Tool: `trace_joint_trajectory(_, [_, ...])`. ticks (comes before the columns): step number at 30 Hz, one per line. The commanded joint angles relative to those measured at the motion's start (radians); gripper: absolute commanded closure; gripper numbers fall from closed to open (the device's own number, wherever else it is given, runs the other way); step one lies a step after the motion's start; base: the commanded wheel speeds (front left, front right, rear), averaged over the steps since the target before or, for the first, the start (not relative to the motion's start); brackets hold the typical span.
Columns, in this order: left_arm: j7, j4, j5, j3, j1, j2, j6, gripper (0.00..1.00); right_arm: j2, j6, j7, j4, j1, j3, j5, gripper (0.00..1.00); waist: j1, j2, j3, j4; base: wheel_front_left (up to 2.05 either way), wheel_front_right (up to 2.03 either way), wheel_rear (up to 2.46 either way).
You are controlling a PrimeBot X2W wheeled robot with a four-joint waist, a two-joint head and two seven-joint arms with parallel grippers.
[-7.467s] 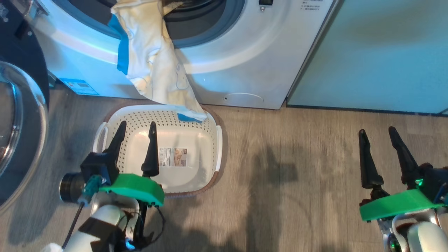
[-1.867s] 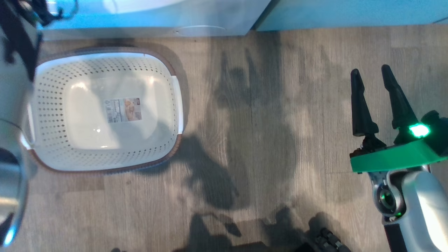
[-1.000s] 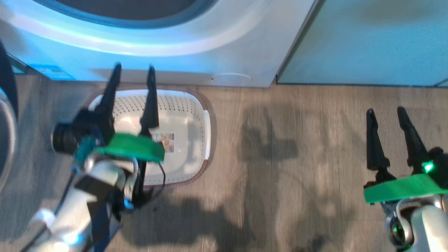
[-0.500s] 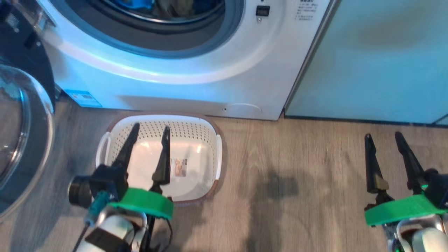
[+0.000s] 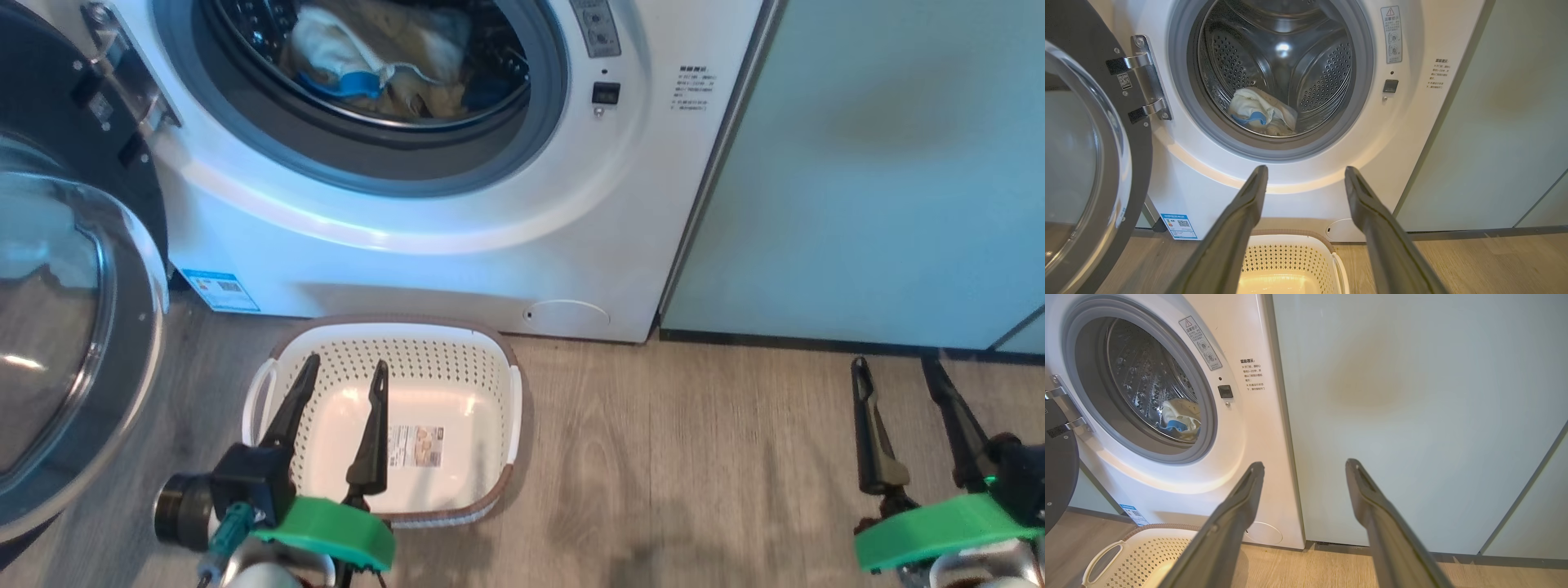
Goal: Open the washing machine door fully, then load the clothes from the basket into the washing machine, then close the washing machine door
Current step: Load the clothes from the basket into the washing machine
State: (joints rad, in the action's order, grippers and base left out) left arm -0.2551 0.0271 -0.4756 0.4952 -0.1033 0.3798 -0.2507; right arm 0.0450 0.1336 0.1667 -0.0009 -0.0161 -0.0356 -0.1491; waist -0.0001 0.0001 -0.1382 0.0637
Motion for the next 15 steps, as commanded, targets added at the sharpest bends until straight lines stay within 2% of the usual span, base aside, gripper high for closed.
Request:
trace_joint_trajectory(1, [-0.007,0.031,0.010,-0.039,-0.020,0.015,-0.150,0.00,0.005,-0.003,-0.004,-0.040,0.007,-0.016,0.008,0.00,0.0001,-0.0001,0.015,-0.003,0.00,0.00,0.00])
trace_joint_trajectory(15, [-0.007,0.018,0.017,-0.036,0.023,0.003,-0.134,0.00,0.005,-0.003,-0.033,-0.073,-0.055,-0.027,0.006,0.00,0.0001,-0.0001,0.079,-0.018,0.00,0.00,0.00])
